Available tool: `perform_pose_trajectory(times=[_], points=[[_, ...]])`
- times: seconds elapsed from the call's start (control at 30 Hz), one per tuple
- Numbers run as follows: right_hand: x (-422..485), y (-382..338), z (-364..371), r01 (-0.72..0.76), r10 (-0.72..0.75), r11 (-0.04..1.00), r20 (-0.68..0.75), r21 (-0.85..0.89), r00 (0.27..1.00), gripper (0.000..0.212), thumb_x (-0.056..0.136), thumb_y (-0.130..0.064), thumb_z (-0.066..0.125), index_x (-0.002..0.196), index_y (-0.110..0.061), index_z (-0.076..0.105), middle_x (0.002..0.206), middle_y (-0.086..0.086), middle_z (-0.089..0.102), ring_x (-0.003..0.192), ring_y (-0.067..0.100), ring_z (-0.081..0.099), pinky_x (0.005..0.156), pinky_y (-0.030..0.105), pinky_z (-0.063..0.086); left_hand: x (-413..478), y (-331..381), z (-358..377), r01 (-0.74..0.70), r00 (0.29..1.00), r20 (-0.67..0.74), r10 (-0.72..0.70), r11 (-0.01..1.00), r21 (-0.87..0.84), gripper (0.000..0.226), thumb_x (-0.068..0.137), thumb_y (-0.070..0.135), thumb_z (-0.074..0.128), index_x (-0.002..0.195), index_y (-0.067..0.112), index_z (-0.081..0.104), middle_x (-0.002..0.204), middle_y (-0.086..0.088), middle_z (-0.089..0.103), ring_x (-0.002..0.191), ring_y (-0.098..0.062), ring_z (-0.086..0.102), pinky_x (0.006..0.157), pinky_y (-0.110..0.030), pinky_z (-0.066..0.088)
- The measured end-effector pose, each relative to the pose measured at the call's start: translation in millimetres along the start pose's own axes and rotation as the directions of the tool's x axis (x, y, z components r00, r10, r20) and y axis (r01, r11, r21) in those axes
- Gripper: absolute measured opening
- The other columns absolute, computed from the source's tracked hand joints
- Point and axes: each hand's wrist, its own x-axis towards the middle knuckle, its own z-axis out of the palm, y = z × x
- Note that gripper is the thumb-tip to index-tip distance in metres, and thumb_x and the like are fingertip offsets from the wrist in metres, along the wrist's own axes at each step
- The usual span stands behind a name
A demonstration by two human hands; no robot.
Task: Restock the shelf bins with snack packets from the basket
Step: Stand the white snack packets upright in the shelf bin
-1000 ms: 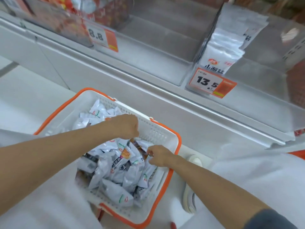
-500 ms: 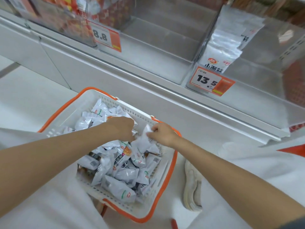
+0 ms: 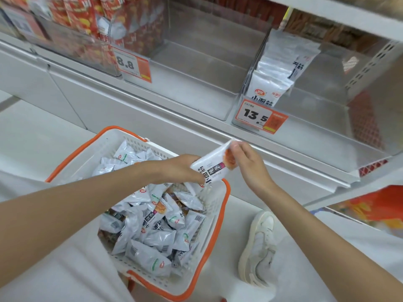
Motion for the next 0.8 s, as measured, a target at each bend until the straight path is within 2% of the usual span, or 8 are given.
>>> perform_pose_trajectory(times=[0.1, 0.2, 0.27, 0.43, 0.57, 0.67, 0.7, 0.8], points=[[2, 5, -1, 0.075, -0.084, 0.989, -0.064, -0.131, 0.994, 0.039, 0.101, -0.035, 0.049, 0.066, -0.018, 0.049, 0.062, -0.008, 0.051, 0.054, 0.002, 0.046, 0.054, 0.021, 0.040, 2, 9, 2, -0.024, 0.998, 0.052, 0.027, 0.997, -0.070, 0.035, 0.078, 0.017, 0.080, 0.110, 0.013, 0.066, 0.103, -0.003, 0.073, 0.089, -0.012, 0.068, 0.077, -0.026, 0.056], [4, 16, -2, 0.131, -0.166, 0.966, -0.147, -0.223, 0.975, 0.042, 0.097, -0.040, 0.054, 0.070, -0.008, 0.053, 0.061, 0.004, 0.056, 0.057, 0.022, 0.055, 0.052, 0.039, 0.047, 5, 12, 3, -0.026, 0.997, 0.078, 0.027, 1.000, -0.012, 0.033, 0.076, 0.020, 0.082, 0.104, 0.012, 0.067, 0.100, -0.002, 0.074, 0.085, -0.011, 0.068, 0.069, -0.021, 0.054], [2, 19, -5, 0.170, -0.210, 0.959, -0.164, -0.225, 0.964, 0.042, 0.096, -0.038, 0.057, 0.073, -0.003, 0.055, 0.062, 0.009, 0.056, 0.059, 0.029, 0.054, 0.051, 0.040, 0.044, 7, 16, 0, -0.039, 0.995, 0.091, 0.033, 0.997, 0.061, 0.031, 0.075, 0.021, 0.083, 0.101, 0.013, 0.067, 0.095, -0.002, 0.074, 0.080, -0.010, 0.067, 0.067, -0.023, 0.054], [0, 17, -11, 0.149, -0.168, 0.983, -0.193, -0.106, 0.967, 0.037, 0.098, -0.027, 0.056, 0.073, 0.000, 0.059, 0.061, -0.005, 0.054, 0.053, 0.002, 0.047, 0.051, 0.016, 0.038, 8, 28, -17, -0.120, 0.987, -0.072, 0.141, 0.963, 0.243, 0.030, 0.070, 0.019, 0.086, 0.091, 0.019, 0.064, 0.079, 0.008, 0.070, 0.055, 0.003, 0.059, 0.049, -0.011, 0.041], [8, 20, -27, -0.048, 0.046, 0.999, -0.108, -0.015, 0.993, 0.043, 0.096, -0.033, 0.059, 0.064, -0.005, 0.063, 0.060, -0.009, 0.061, 0.059, 0.007, 0.052, 0.063, 0.031, 0.048, 10, 22, -21, -0.144, 0.947, -0.272, 0.171, 0.982, 0.119, 0.035, 0.067, 0.016, 0.088, 0.095, 0.015, 0.066, 0.089, 0.001, 0.074, 0.074, -0.012, 0.070, 0.061, -0.025, 0.056], [10, 16, -41, -0.158, 0.160, 0.979, -0.005, 0.131, 0.987, 0.024, 0.094, -0.020, 0.062, 0.087, 0.001, 0.071, 0.081, 0.003, 0.074, 0.077, 0.014, 0.067, 0.088, 0.036, 0.056, 8, 26, -23, -0.193, 0.915, -0.380, 0.133, 0.973, -0.126, 0.033, 0.074, 0.012, 0.083, 0.104, 0.013, 0.070, 0.094, -0.001, 0.076, 0.083, -0.015, 0.073, 0.074, -0.023, 0.058], [9, 13, -45, -0.154, 0.149, 0.978, 0.042, 0.143, 0.988, 0.013, 0.093, -0.015, 0.062, 0.099, -0.006, 0.070, 0.086, 0.002, 0.074, 0.081, 0.014, 0.067, 0.088, 0.033, 0.056, 7, 29, -23, -0.214, 0.903, -0.406, 0.139, 0.966, -0.145, 0.030, 0.076, 0.014, 0.081, 0.103, 0.015, 0.070, 0.093, 0.001, 0.076, 0.082, -0.012, 0.072, 0.073, -0.021, 0.057], [6, 2, -45, -0.080, 0.065, 0.993, 0.164, 0.089, 0.984, 0.033, 0.090, -0.013, 0.067, 0.121, -0.022, 0.059, 0.097, -0.004, 0.074, 0.085, 0.008, 0.069, 0.076, 0.020, 0.054, 3, 48, -23, -0.263, 0.893, -0.396, 0.216, 0.962, -0.069, 0.022, 0.079, 0.015, 0.079, 0.100, 0.014, 0.071, 0.089, 0.006, 0.074, 0.074, -0.001, 0.067, 0.067, -0.014, 0.052]])
